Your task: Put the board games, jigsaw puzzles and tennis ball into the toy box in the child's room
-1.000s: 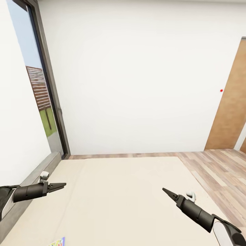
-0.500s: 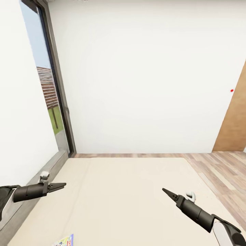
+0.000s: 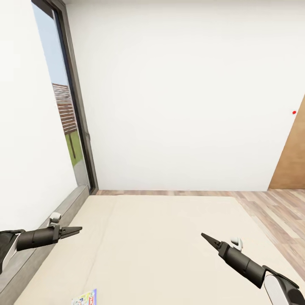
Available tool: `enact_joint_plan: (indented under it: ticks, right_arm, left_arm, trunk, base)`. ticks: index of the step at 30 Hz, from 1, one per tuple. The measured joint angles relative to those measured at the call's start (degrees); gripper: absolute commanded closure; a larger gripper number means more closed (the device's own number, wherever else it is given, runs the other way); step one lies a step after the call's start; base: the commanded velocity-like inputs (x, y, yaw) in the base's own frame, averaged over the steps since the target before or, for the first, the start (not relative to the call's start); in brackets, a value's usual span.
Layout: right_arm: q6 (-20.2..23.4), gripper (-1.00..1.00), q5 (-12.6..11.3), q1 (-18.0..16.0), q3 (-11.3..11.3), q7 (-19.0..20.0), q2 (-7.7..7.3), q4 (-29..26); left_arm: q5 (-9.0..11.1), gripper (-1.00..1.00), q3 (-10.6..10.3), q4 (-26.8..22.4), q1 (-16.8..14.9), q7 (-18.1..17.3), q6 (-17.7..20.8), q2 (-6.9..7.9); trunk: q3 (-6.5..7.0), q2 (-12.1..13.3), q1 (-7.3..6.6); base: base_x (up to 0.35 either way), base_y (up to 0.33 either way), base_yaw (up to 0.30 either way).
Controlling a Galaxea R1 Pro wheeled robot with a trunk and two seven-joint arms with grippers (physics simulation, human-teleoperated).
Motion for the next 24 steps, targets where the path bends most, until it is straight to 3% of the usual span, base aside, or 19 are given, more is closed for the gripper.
enact_joint_plan:
  ticks: [24]
  right_arm:
    - [0.0, -1.0, -0.11, 0.0, 0.0, -0.06, 0.03, 0.0]
  left_arm:
    - [0.0, -1.0, -0.08, 0.0, 0.0, 0.08, -0.07, -0.19]
  trunk:
    - [0.0, 0.0, -0.01]
  base:
    - [0.111, 0.015, 0.0]
